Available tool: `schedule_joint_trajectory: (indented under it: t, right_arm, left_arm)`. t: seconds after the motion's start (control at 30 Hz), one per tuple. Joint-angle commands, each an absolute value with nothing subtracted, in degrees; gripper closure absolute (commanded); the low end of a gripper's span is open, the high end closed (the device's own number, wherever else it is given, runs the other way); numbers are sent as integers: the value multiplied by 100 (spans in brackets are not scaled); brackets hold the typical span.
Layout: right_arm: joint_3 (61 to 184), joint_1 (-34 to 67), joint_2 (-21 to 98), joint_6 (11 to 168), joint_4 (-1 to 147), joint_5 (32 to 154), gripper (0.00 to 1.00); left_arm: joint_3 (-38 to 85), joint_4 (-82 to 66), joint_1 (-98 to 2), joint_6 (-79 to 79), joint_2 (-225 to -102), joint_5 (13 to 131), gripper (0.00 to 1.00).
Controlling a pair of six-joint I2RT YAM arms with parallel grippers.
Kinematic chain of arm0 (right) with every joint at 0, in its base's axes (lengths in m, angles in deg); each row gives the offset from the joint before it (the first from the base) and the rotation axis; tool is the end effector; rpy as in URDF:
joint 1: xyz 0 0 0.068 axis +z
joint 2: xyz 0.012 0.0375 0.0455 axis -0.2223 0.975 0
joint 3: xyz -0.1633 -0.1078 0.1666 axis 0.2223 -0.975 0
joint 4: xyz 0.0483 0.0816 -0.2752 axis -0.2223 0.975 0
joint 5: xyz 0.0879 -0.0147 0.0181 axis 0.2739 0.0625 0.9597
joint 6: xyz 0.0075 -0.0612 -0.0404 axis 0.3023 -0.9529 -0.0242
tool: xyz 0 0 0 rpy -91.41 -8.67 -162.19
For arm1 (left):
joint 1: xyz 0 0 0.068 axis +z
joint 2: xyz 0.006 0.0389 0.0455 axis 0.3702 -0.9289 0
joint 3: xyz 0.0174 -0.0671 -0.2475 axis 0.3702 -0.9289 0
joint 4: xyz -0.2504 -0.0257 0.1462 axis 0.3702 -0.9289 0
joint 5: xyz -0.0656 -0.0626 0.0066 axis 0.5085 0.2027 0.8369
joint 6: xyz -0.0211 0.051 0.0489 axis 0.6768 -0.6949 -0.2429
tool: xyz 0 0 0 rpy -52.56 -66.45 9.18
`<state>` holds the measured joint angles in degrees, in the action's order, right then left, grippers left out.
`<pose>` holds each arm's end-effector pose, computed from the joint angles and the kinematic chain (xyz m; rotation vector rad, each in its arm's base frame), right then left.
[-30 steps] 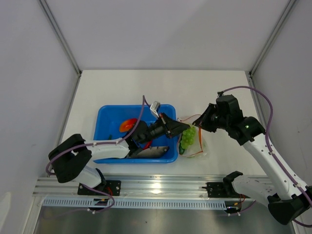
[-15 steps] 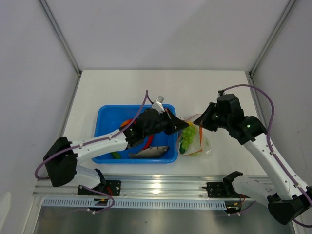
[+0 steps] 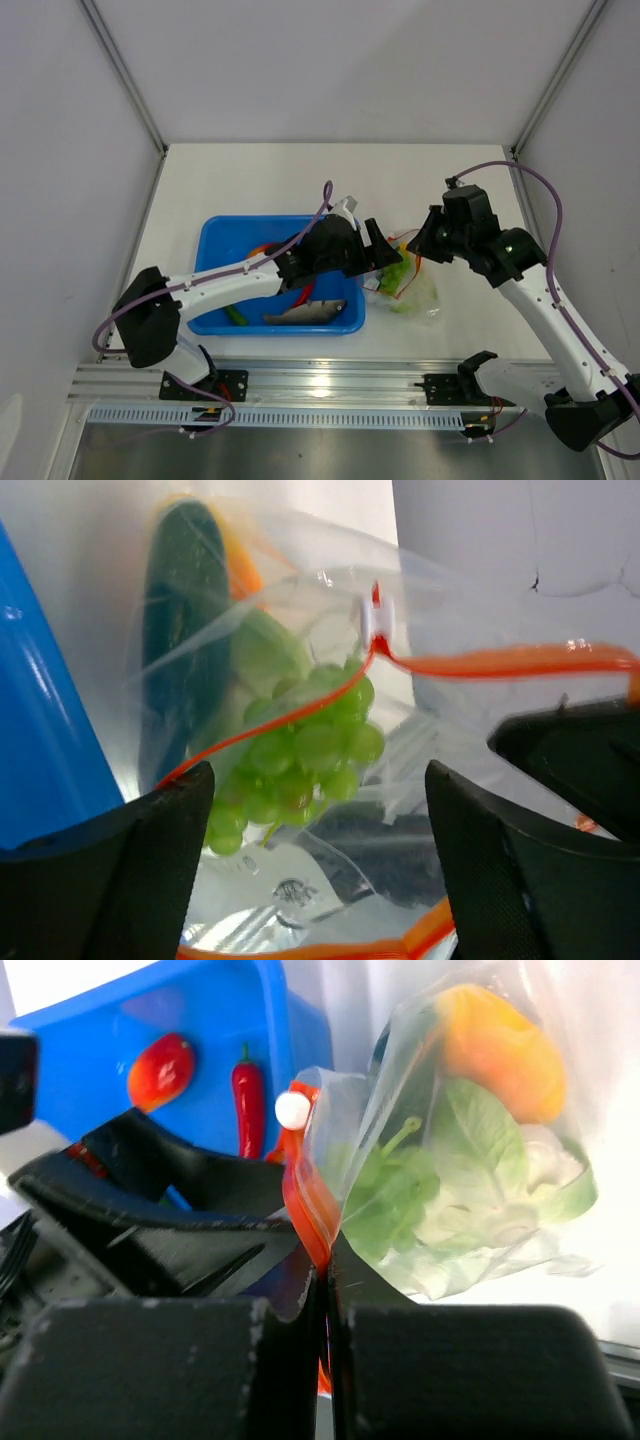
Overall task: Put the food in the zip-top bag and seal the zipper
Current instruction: Place the fake fruit in the zipper food storage bag.
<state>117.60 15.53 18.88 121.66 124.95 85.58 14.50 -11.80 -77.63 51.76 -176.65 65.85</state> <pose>0.2308 0.1253 0.3449 0.2216 2.3818 0.5945 0.2280 -0.3409 0.2343 -0.1175 2.3190 -1.2450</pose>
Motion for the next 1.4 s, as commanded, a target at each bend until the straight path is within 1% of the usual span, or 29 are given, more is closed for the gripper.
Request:
schedule_joint_trajectory:
  t: [0.0, 0.03, 0.13, 0.27, 0.3, 0.37, 0.43, 0.47, 0.5, 0.53, 0.6, 0.63, 0.7, 0.77, 0.83, 0.9, 0.93, 0.97, 1.07, 1.1, 1.17, 1.27, 1.37]
  right_arm:
    - [12063, 1537, 1845, 11880, 12436, 8215, 100]
    - [12063, 1537, 1845, 11862, 12445, 8206, 100]
    - [12106, 1537, 1853, 11827, 12454, 8215, 100]
    - [12142, 1537, 1862, 11818, 12462, 8268, 100]
    - [12142, 1545, 1853, 11818, 12480, 8276, 100]
    - [12151, 1537, 1836, 11827, 12489, 8303, 100]
    - [12133, 1528, 1809, 11836, 12489, 8312, 100]
    - [12116, 1537, 1801, 11836, 12489, 8312, 100]
    - [12107, 1537, 1792, 11827, 12506, 8303, 100]
    - [12098, 1537, 1792, 11827, 12515, 8294, 100]
    - [12089, 1545, 1792, 11818, 12524, 8268, 100]
    - [12080, 1537, 1774, 11810, 12533, 8259, 100]
    - [12028, 1537, 1757, 11810, 12550, 8224, 100]
    - [11975, 1528, 1704, 11774, 12568, 8206, 100]
    - [11887, 1528, 1669, 11739, 12585, 8162, 100]
    - [11834, 1528, 1634, 11704, 12612, 8118, 100]
    - [11791, 1528, 1616, 11687, 12620, 8075, 100]
    - [11773, 1528, 1599, 11669, 12621, 8057, 100]
    - [11702, 1528, 1581, 11643, 12603, 8030, 100]
    - [11685, 1528, 1590, 11642, 12594, 8039, 100]
    - [11632, 1528, 1598, 11634, 12594, 8065, 100]
    - [11562, 1528, 1581, 11642, 12559, 8092, 100]
    - [11562, 1528, 1581, 11651, 12550, 8101, 100]
  left_arm:
    - [1623, -1362, -7938, 4436, -17114, 6058, 12]
    - [1596, -1379, -7982, 4200, -16991, 5831, 7]
    - [1561, -1598, -8097, 3813, -16534, 5340, 3]
    - [1421, -1985, -8132, 3653, -16077, 4978, 5]
    - [1220, -1986, -8132, 3601, -15989, 4950, 6]
    - [1087, -1986, -8123, 3600, -15866, 4871, 9]
    - [858, -2012, -8132, 3635, -15751, 4862, 15]
    - [719, -1995, -8123, 3644, -15725, 4915, 21]
    - [717, -1960, -8123, 3653, -15716, 4976, 21]
    - [613, -1864, -8123, 3662, -15716, 5037, 26]
    - [559, -1854, -8123, 3732, -15724, 5082, 31]
    - [542, -1941, -8123, 3741, -15707, 5030, 36]
    - [541, -1986, -8045, 3654, -15637, 4846, 43]
    - [594, -2134, -7896, 3557, -15523, 4853, 43]
    - [690, -2380, -7562, 3460, -15487, 4862, 40]
    - [848, -2818, -7194, 3433, -15470, 4836, 34]
    - [858, -2960, -7052, 3459, -15470, 4766, 27]
    - [884, -3118, -6920, 3503, -15513, 4740, 24]
    - [1068, -3899, -6358, 3784, -15662, 4512, 3]
    - [1191, -4119, -6096, 3985, -15785, 4441, 0]
    - [1201, -4507, -5700, 4240, -15900, 4440, 1]
    - [1052, -4657, -5269, 4618, -16014, 4475, 1]
    - [858, -4693, -5021, 5356, -16076, 4449, 1]
